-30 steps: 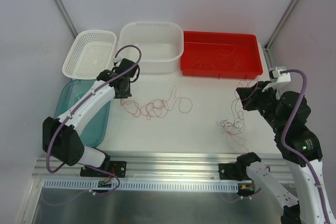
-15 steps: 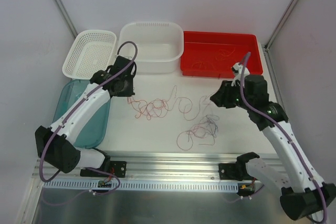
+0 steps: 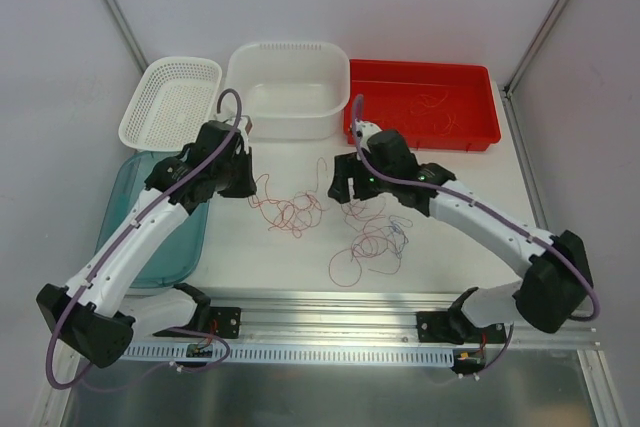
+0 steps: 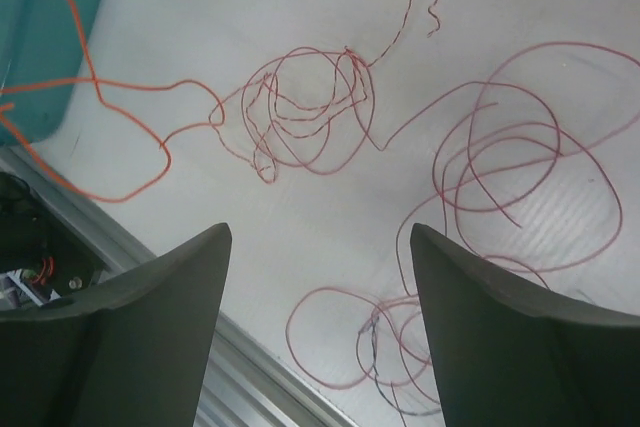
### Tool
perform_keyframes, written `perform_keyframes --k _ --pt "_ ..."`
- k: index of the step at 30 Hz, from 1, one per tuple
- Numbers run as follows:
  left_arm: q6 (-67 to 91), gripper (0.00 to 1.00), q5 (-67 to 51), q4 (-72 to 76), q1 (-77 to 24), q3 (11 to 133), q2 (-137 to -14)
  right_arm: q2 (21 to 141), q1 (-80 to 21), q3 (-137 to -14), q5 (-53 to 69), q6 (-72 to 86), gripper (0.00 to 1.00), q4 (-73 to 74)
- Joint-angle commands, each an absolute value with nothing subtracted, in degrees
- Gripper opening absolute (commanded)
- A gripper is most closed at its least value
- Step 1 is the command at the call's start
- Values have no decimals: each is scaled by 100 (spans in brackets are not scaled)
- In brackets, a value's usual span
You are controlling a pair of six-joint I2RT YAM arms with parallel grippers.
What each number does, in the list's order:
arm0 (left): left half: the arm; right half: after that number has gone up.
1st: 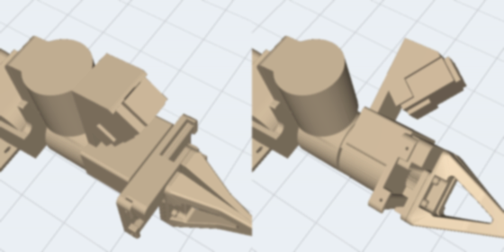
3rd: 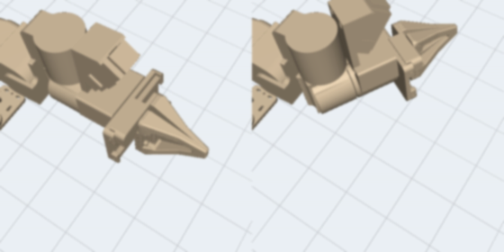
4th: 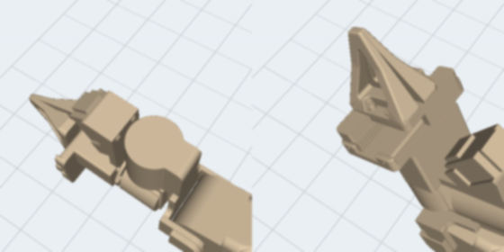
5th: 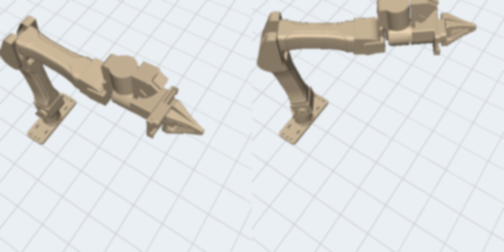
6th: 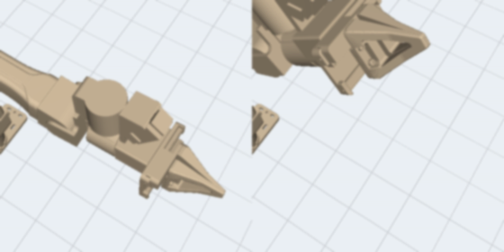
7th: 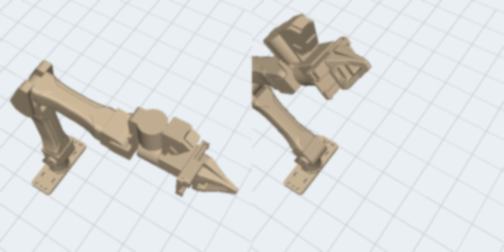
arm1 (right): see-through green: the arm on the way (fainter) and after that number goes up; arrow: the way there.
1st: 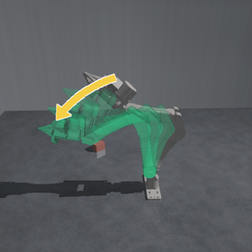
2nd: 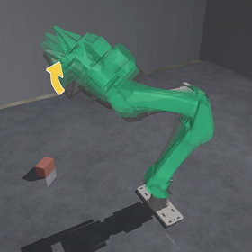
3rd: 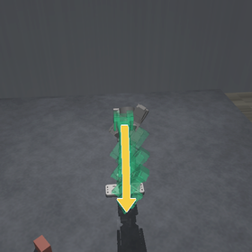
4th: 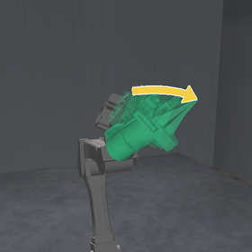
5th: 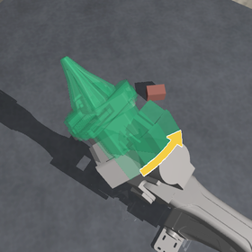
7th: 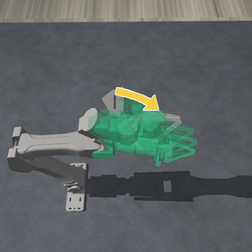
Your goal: Untangle the cables
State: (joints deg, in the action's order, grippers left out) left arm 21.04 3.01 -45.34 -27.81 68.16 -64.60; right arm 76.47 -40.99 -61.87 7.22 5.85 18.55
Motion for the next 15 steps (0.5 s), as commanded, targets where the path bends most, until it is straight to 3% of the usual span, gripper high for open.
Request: perform_keyframes --k 1,15 --pt "2303 0 9 -4421 -2821 6654 -6144 8313 -4429 -6644 265 940 76 1134" --pt "2514 0 -175 -4333 -2830 5959 -5309 10994 -5572 -7918 -992 782 70 975"
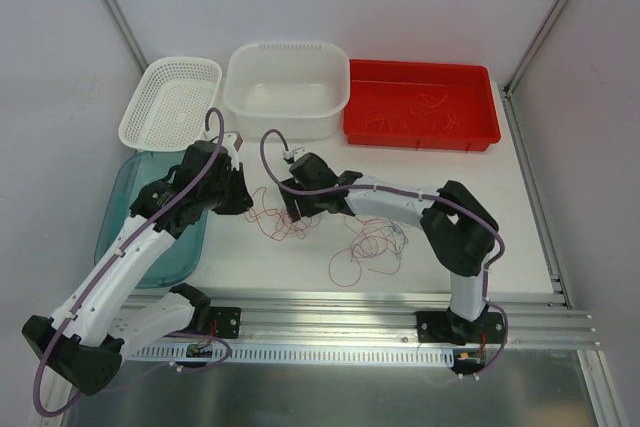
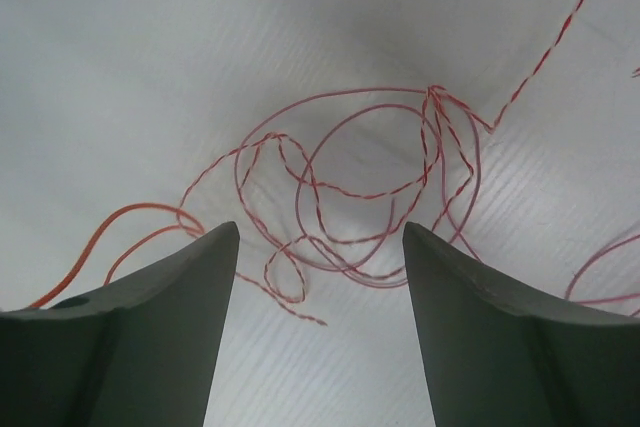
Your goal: Untangle the cables
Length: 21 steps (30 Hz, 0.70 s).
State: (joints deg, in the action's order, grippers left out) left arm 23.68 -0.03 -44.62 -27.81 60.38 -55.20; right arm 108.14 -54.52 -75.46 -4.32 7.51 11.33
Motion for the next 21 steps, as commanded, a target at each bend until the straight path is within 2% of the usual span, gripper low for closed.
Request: perform_keyframes --k 1,5,8,9,11,12,13,14,21 --pt "2514 0 -184 -4324 -2830 5924 -5274 11187 -5598 -7962 -1115 782 69 976" --pt "2496 0 -255 -4350 -2830 5827 -5072 11504 -5634 -8156 -1318 940 63 984" --pt "2496 0 -272 -4421 -2830 5774 -4808 11575 -5608 -8113 -1625 1037 45 1028" --pt "2496 0 -272 -4508 -2830 5792 -4677 11566 -5599 -8043 -1704 1055 32 1046" --pt "2496 0 -272 -4614 -2830 5844 -4562 11462 -5485 -7920 -1854 1177 20 1063" --pt "2496 0 -264 -4684 -2830 5906 -4483 11417 -5423 -7762 -1863 1256 9 1081" --pt "2487 0 -272 -4832 -2821 5950 -4448 11330 -5345 -7656 -1898 1405 4 1090" --pt "2470 0 -246 -4930 -2830 5985 -4386 11242 -5187 -7551 -1907 1485 1 1107" --pt "2461 0 499 -5844 -2830 6196 -4087 9986 -4176 -6338 -1820 1740 1 1116"
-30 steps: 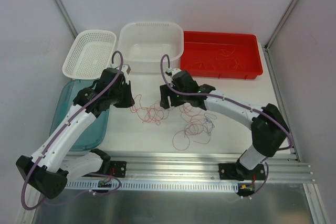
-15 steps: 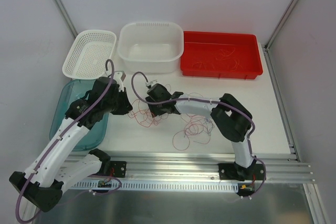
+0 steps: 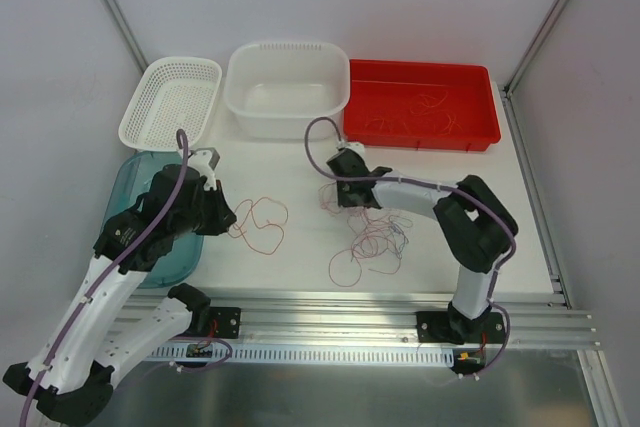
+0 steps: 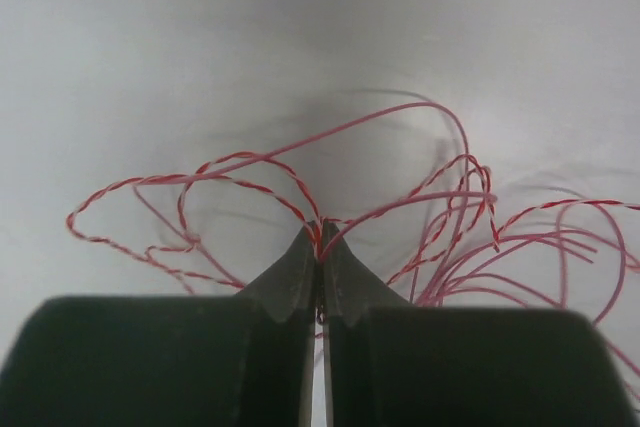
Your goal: Untangle the cables
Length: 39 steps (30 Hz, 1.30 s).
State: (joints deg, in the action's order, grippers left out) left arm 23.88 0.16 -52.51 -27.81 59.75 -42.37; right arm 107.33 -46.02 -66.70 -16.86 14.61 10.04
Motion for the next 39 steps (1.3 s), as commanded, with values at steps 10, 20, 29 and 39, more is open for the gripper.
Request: perform_keyframes --k 10,20,29,39 --pt "2365 0 1126 -6232 -2821 6627 -4069 8912 -3656 -6073 -1189 1231 8 1828" --pt "1486 0 -148 -5301 -2830 6741 -4771 7762 -4402 -5906 -765 345 69 1969" --pt "1160 0 -1757 -4281 -2848 7005 -5492 6733 -4851 -5784 922 -185 97 838" --pt "1187 0 -1925 -3955 -3331 7479 -5932 7223 -5089 -6011 1916 -281 99 53"
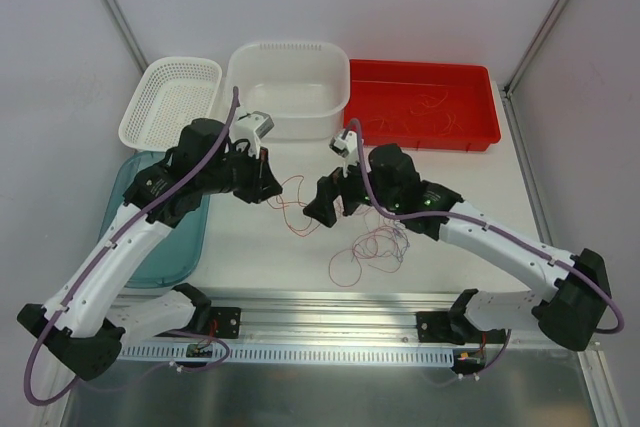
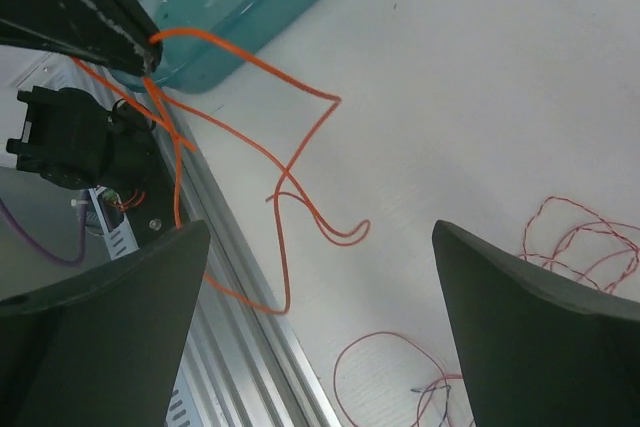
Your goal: Untangle the cables
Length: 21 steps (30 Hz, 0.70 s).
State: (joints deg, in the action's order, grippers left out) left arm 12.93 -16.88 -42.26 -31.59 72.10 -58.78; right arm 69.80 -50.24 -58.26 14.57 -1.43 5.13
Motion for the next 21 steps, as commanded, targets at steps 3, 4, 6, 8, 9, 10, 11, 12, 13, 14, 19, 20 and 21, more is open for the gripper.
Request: perform_keyframes --k 3,4,6,8,9,10,11,12,13,14,19,20,21 --pt "1195 0 -1898 -3894 -3480 7532 -6038 7566 -5141 -6135 2056 -264 97 26" --pt "1221 0 -1890 -3885 -3489 7550 -6047 7654 -5159 -6152 2091 -272 95 26" --pt "1248 0 -1890 -3832 -3524 7567 -6073 7786 -5212 -6179 2101 -264 89 -167" --pt "1283 0 -1898 -3788 -3524 7576 -6073 7945 -5212 -6144 2127 -246 75 -228" --pt "1292 0 -1890 -3771 -3533 7576 -6073 7963 -5212 -6109 2136 -237 68 -255" --pt "1292 0 -1881 -3762 -3533 7576 -6065 7937 -5212 -6021 2118 -220 51 -272" --pt "1292 0 -1837 -3744 -3525 7550 -6073 7884 -5212 -5960 2075 -211 38 -272" --pt "1283 1 -1706 -3735 -3524 7541 -6073 7823 -5212 -5915 1952 -237 24 -264" --pt "1275 4 -1627 -3744 -3524 7506 -6099 7683 -5203 -5880 1873 -272 2 -177" --pt "1266 9 -1530 -3735 -3524 7436 -6126 7603 -5194 -5845 1707 -307 1 -89" --pt "1309 27 -1144 -3727 -3525 7321 -6345 7190 -4941 -5941 1363 -615 1 719" --pt "1318 31 -1099 -3718 -3533 7347 -6372 7102 -4870 -5976 1275 -633 1 860" --pt "1353 42 -1064 -3718 -3533 7374 -6407 7067 -4782 -6081 1048 -642 1 1009"
